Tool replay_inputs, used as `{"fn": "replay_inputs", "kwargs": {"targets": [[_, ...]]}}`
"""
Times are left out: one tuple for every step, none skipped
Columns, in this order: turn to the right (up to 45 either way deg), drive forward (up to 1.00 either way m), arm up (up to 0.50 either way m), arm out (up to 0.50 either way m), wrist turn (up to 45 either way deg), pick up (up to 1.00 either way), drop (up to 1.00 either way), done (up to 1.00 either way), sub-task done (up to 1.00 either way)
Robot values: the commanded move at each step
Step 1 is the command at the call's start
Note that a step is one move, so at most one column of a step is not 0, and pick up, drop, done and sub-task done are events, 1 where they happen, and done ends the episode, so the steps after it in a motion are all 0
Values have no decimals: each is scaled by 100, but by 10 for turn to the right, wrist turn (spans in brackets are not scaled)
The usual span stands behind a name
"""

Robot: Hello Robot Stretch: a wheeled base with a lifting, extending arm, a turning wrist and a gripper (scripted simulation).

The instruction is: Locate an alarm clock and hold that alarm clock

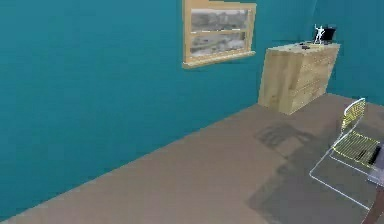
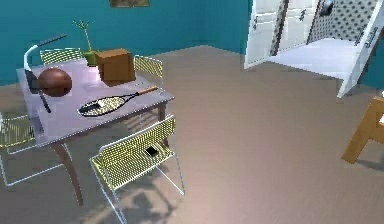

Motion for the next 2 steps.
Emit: {"fn": "replay_inputs", "kwargs": {"targets": [[240,0,0,0,0,0,0,0,0],[0,90,0,0,0,0,0,0,0]]}}
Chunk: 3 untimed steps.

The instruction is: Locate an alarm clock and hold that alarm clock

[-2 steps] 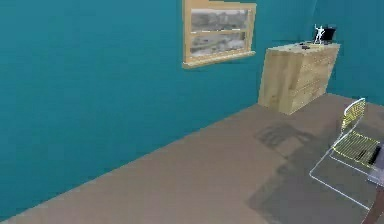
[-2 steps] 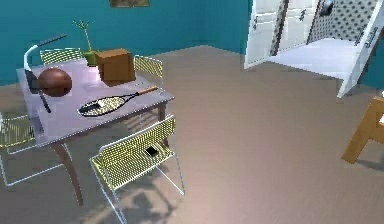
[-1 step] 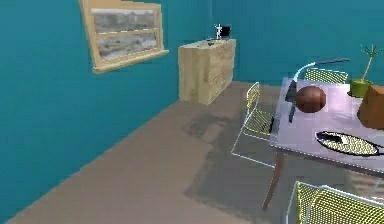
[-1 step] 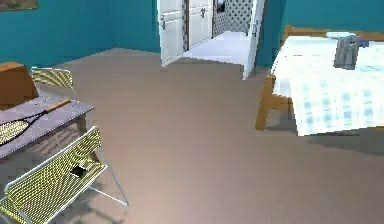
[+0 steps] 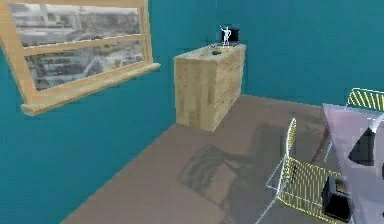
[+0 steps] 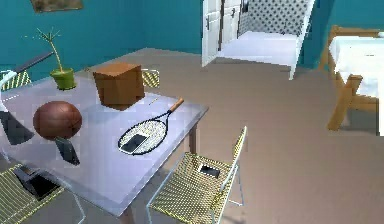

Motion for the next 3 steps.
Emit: {"fn": "replay_inputs", "kwargs": {"targets": [[-420,0,0,0,0,0,0,0,0],[450,0,0,0,0,0,0,0,0],[180,0,0,0,0,0,0,0,0]]}}
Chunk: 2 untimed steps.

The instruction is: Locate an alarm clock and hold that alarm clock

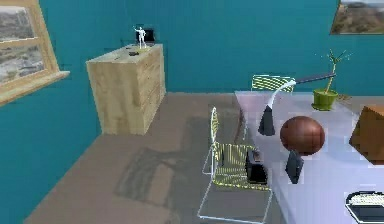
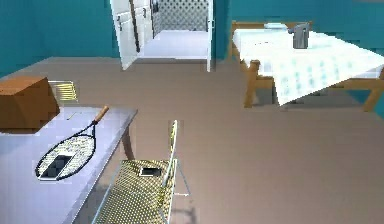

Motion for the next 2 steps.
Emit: {"fn": "replay_inputs", "kwargs": {"targets": [[0,90,0,0,0,0,0,0,0],[-240,0,0,0,0,0,0,0,0]]}}
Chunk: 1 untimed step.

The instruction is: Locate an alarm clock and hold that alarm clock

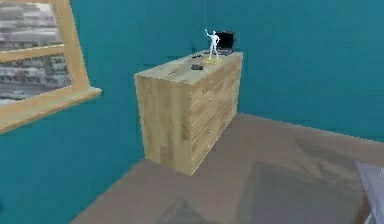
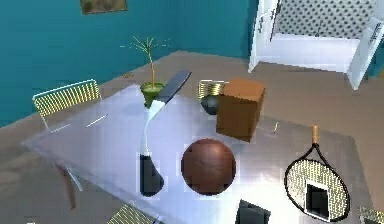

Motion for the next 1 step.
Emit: {"fn": "replay_inputs", "kwargs": {"targets": [[-30,0,0,0,0,0,0,0,0]]}}
